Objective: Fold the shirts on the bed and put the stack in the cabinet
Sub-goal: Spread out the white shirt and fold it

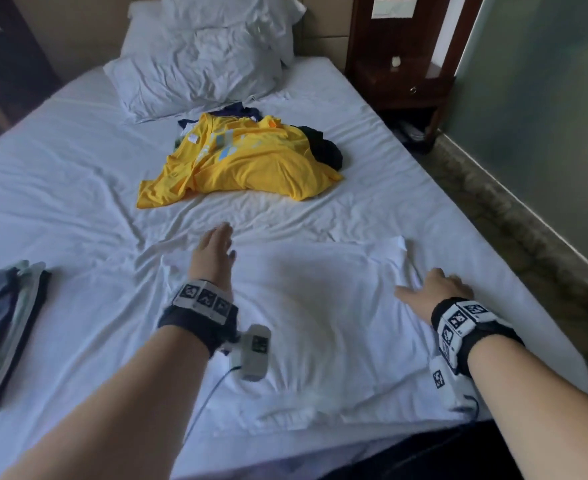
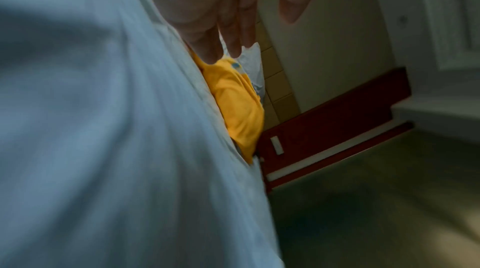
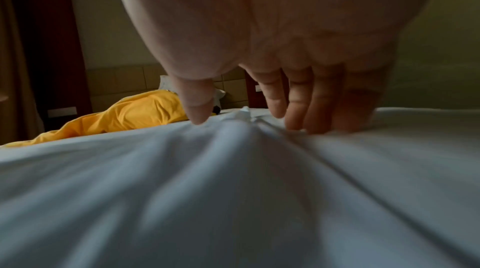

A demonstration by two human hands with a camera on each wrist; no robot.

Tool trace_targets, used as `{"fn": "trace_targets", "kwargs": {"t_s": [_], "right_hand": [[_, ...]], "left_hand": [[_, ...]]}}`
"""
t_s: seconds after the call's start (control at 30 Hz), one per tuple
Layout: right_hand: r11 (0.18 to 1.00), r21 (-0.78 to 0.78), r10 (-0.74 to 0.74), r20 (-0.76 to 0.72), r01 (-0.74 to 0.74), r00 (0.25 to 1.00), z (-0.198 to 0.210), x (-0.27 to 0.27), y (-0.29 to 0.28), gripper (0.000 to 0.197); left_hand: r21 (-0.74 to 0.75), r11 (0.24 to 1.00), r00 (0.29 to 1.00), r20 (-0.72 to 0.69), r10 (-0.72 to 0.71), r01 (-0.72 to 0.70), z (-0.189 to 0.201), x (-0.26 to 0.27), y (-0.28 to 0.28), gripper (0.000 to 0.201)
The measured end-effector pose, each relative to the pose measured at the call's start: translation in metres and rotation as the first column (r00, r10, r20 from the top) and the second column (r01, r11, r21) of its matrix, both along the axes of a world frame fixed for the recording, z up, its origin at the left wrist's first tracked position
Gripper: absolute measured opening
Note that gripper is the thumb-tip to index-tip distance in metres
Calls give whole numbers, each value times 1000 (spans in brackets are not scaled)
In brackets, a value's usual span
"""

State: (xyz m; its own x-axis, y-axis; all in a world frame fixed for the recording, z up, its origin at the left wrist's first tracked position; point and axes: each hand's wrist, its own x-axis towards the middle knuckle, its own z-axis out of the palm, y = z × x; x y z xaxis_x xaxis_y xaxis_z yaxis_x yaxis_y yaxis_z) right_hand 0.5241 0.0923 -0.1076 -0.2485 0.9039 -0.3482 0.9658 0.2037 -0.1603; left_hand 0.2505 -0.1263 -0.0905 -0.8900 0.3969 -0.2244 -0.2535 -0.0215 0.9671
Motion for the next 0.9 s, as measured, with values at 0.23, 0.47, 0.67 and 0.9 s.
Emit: {"fn": "trace_targets", "kwargs": {"t_s": [0.23, 0.47, 0.67, 0.9], "right_hand": [[991, -133, -1, -192, -25, 981, -19, 36, -14, 66], [969, -231, 29, -260, -91, 965, -25, 45, -10, 44], [969, -192, 76, -359, -153, 930, -33, 53, -12, 30], [952, -269, -41, -586, -147, 810, -8, 33, -25, 36]], "left_hand": [[294, 954, 935, 321, -152, 55, -47, 123, 35, 64], [311, 949, 946, 291, -144, 49, -79, 125, 42, 64], [215, 975, 959, 263, -109, 52, -93, 119, 51, 70], [191, 971, 924, 327, -199, 142, -75, 121, 48, 74]]}}
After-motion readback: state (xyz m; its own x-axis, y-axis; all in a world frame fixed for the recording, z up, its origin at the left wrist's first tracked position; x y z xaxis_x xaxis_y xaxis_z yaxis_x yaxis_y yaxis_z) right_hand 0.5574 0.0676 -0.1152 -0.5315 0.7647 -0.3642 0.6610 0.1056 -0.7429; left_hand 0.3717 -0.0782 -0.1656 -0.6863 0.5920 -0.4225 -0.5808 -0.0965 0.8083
